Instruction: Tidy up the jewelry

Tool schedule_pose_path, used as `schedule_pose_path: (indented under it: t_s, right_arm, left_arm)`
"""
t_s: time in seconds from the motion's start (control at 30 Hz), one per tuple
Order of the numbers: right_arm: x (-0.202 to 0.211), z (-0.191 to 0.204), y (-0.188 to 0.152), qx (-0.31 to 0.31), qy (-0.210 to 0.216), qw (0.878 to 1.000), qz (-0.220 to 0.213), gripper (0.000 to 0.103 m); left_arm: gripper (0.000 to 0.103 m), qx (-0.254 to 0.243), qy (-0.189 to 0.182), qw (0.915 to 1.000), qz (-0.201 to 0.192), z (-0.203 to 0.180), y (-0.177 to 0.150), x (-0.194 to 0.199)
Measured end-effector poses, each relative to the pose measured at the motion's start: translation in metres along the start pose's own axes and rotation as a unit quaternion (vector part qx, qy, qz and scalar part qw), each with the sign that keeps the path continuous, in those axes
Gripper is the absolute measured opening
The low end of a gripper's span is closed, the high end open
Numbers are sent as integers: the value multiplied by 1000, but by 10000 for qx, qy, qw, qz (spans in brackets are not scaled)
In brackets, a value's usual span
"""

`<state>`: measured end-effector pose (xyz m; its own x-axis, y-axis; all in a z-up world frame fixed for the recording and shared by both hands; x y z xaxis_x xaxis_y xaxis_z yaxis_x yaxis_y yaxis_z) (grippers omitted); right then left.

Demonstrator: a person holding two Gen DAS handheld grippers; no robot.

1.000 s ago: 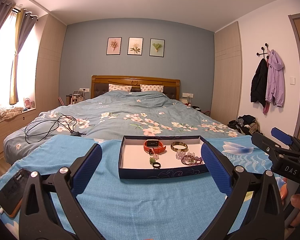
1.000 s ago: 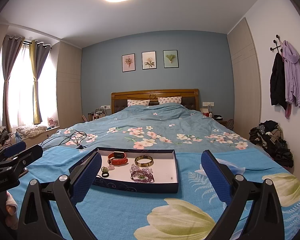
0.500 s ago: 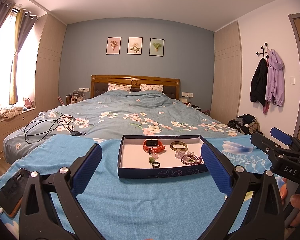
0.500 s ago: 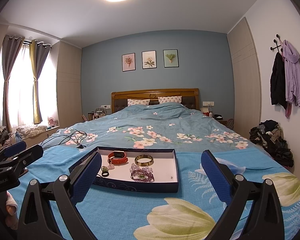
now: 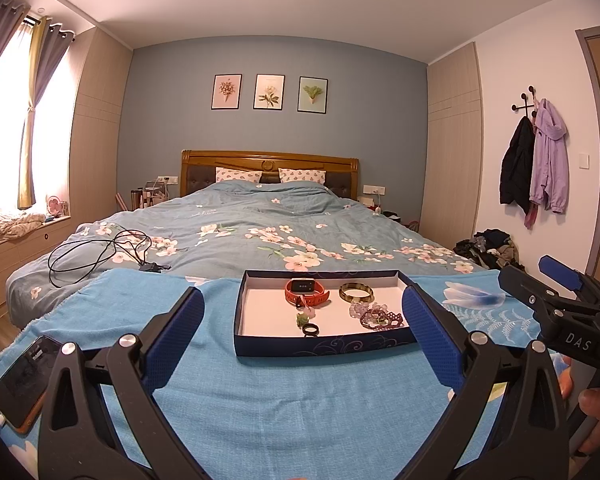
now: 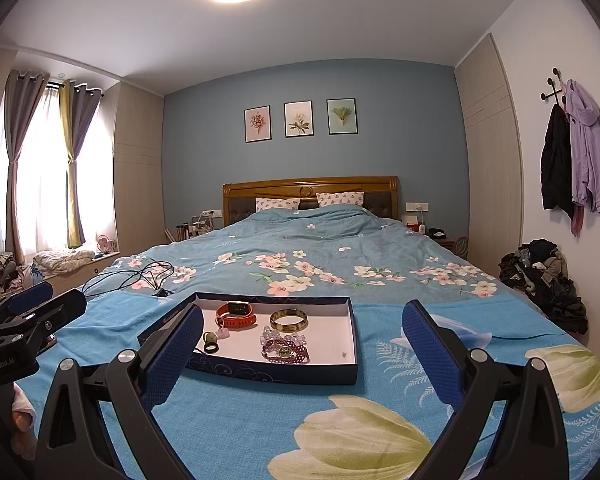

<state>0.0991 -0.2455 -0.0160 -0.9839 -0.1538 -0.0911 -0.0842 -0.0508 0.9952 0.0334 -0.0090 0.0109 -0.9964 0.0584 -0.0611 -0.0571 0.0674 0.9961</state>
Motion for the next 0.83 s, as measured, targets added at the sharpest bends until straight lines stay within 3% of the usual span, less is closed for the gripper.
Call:
schedule_pose_path:
  t_s: [0.6,0.83]
  right_arm:
    - [1,0,-3,4,-11,10000,38,96]
    - [-9,-13,-20,113,80,9984,546,96]
  left_arm:
    - [97,-21,129,9999,4,-5,-2,3]
    - [97,238,77,9987,434,3,-13,-7]
Point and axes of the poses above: each gripper's, at about its wrist camera, not at the fingertips, and x roughly against the way its jaws point, z to its left, y to its top, the point moved 5 cm from there along -x, roughly the way its jaws point, and after that the axes turned 15 degrees about -z, right-handed, at the moved point
